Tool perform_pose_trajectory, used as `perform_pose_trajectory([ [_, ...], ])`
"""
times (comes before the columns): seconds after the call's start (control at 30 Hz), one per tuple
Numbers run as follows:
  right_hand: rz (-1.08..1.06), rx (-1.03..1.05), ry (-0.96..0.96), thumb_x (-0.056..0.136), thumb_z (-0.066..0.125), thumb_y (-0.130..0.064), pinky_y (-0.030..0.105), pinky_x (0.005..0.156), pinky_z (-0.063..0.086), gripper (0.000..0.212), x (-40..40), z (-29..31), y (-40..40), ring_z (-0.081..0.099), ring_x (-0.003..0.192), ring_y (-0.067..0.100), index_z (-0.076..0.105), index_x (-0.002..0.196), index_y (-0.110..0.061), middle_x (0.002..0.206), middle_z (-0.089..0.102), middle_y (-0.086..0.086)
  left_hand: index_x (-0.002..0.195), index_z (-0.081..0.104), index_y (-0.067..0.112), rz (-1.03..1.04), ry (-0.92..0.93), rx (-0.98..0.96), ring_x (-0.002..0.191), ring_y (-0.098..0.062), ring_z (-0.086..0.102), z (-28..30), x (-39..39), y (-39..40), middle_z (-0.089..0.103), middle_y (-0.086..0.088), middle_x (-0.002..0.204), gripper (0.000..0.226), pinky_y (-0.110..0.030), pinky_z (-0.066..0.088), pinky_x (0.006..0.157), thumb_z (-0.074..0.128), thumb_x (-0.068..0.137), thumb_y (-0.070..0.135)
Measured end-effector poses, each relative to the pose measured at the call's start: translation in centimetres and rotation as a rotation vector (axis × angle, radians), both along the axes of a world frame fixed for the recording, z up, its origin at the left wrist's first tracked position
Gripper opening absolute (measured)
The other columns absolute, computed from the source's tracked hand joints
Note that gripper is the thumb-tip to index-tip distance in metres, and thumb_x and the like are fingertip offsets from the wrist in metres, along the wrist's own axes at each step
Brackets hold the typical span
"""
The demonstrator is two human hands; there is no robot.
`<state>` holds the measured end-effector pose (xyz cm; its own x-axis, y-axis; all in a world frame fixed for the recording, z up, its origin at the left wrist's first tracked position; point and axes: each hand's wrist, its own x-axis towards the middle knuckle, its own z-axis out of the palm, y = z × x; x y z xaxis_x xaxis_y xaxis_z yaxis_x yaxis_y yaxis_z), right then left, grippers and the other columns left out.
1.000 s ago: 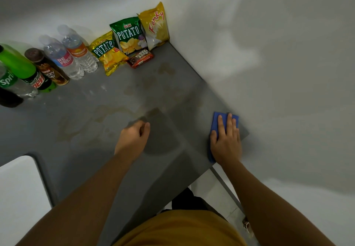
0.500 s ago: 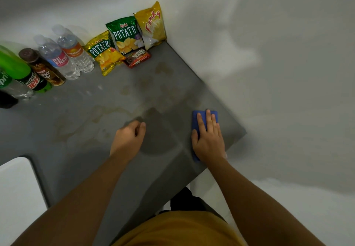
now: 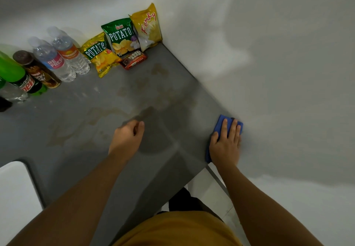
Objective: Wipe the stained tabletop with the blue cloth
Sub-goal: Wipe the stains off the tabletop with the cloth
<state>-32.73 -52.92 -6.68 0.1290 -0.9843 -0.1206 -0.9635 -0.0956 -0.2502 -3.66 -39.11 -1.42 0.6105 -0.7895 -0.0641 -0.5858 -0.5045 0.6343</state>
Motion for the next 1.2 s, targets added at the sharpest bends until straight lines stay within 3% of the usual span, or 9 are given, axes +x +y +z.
perform_pose_trajectory([
  [0.17,-0.045,0.063,-0.028,0.107,0.029,-0.041,0.044,0.127,-0.004,0.067,1.6,0.0,3.2,-0.017,0.155,0.03,-0.001,0.163,-0.02,0.169,-0.017,0.011,0.077,0.058,0.015,-0.01,0.001,-0.032,0.055,-0.019,0.054,-0.2,0.1,0.0,0.053,0.001,0.055,0.039,-0.034,0.039,0.054,0.047,0.101,0.044],
  [0.27,0.008,0.058,-0.007,0.107,0.03,-0.04,0.047,0.127,-0.004,0.068,3.3,-0.2,5.4,-0.018,0.155,0.033,-0.003,0.163,-0.018,0.168,-0.018,0.014,0.075,0.056,0.016,0.003,0.002,-0.032,0.057,-0.021,0.056,-0.4,0.2,0.1,0.055,0.001,0.057,0.041,-0.036,0.044,0.054,0.045,0.101,0.046],
  [0.37,0.117,0.043,0.003,0.107,0.027,-0.043,0.048,0.127,-0.001,0.068,4.6,-0.2,5.8,-0.018,0.155,0.032,-0.005,0.163,-0.019,0.169,-0.017,0.013,0.078,0.057,0.016,0.019,0.008,-0.014,0.061,-0.024,0.059,-0.5,0.3,0.2,0.06,-0.001,0.062,0.042,-0.036,0.047,0.057,0.043,0.1,0.049],
  [0.53,0.434,0.015,0.024,0.105,0.013,-0.054,0.043,0.125,-0.009,0.067,7.9,-0.6,4.1,-0.025,0.154,0.024,-0.009,0.162,-0.026,0.168,-0.023,0.005,0.081,0.059,0.014,0.041,0.006,-0.002,0.065,-0.027,0.061,-0.6,0.1,0.3,0.062,-0.004,0.064,0.041,-0.037,0.048,0.059,0.044,0.1,0.047],
  [0.67,0.578,-0.009,-0.013,0.105,0.016,-0.054,0.038,0.125,-0.008,0.066,11.1,-0.6,1.4,-0.017,0.156,0.021,0.002,0.163,-0.027,0.17,-0.011,0.004,0.08,0.058,0.012,0.071,-0.005,-0.011,0.067,-0.031,0.061,-0.5,0.2,0.5,0.062,-0.006,0.064,0.04,-0.039,0.048,0.06,0.046,0.101,0.044],
  [0.9,0.503,-0.003,-0.025,0.103,0.023,-0.052,0.042,0.128,0.006,0.066,13.0,0.2,-4.4,-0.004,0.157,0.025,0.013,0.163,-0.025,0.171,-0.003,0.005,0.076,0.052,0.017,0.097,-0.045,0.001,0.063,-0.034,0.059,-0.6,1.4,1.2,0.049,0.001,0.055,0.036,-0.034,0.038,0.056,0.048,0.101,0.043],
  [1.1,0.366,-0.026,-0.006,0.107,0.032,-0.043,0.042,0.127,0.006,0.063,10.9,1.1,-5.0,-0.002,0.158,0.027,0.011,0.163,-0.024,0.171,-0.003,0.008,0.067,0.043,0.025,0.096,-0.041,-0.011,0.049,-0.015,0.046,-0.8,1.7,1.7,0.045,0.005,0.05,0.039,-0.03,0.032,0.055,0.048,0.101,0.043],
  [1.2,0.36,0.004,0.019,0.108,0.028,-0.044,0.043,0.128,0.004,0.064,9.5,1.5,-3.6,-0.006,0.157,0.029,0.003,0.164,-0.022,0.171,-0.008,0.008,0.071,0.049,0.021,0.098,-0.031,-0.015,0.051,-0.018,0.045,-0.7,1.6,1.9,0.047,0.005,0.051,0.037,-0.03,0.033,0.056,0.048,0.1,0.043],
])
